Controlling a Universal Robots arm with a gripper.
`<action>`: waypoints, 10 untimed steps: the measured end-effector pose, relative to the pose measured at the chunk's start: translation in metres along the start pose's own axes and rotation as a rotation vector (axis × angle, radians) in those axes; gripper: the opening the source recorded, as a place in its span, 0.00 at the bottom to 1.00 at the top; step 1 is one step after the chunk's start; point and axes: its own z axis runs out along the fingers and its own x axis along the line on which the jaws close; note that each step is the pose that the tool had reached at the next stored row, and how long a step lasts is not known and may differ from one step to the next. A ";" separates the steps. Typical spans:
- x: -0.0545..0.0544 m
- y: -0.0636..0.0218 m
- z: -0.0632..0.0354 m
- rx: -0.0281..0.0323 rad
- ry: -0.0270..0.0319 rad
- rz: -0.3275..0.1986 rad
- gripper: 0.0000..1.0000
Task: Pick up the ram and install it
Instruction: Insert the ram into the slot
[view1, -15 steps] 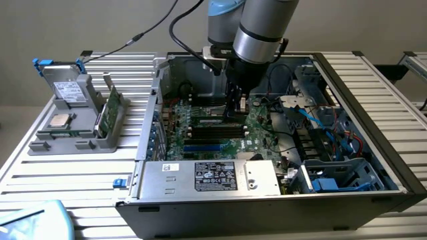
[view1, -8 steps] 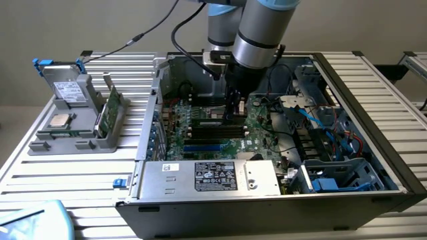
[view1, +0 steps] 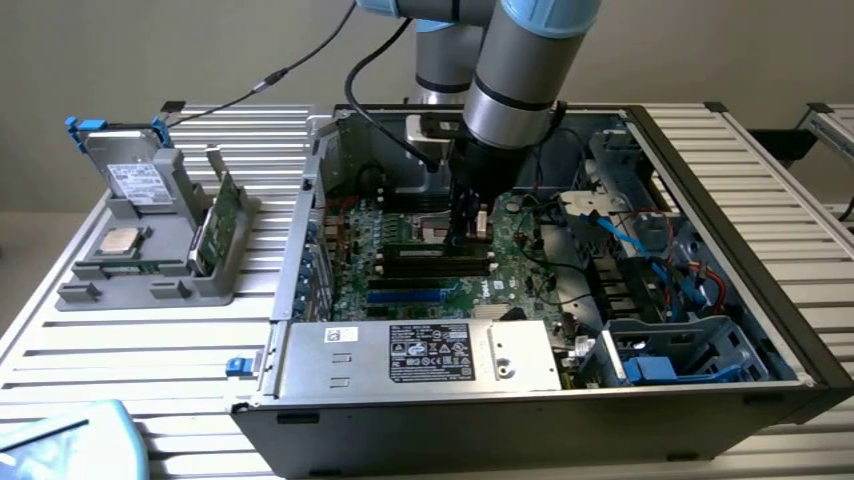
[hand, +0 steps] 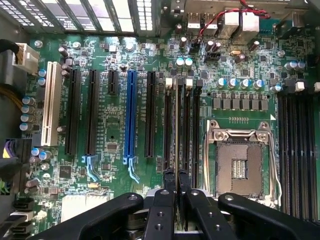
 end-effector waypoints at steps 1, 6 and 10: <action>0.000 0.0000 0.0000 -0.0001 0.0003 0.000 0.13; 0.000 -0.0008 0.0007 -0.0002 0.0002 0.000 0.13; 0.000 -0.0013 0.0008 -0.0008 0.0000 0.000 0.13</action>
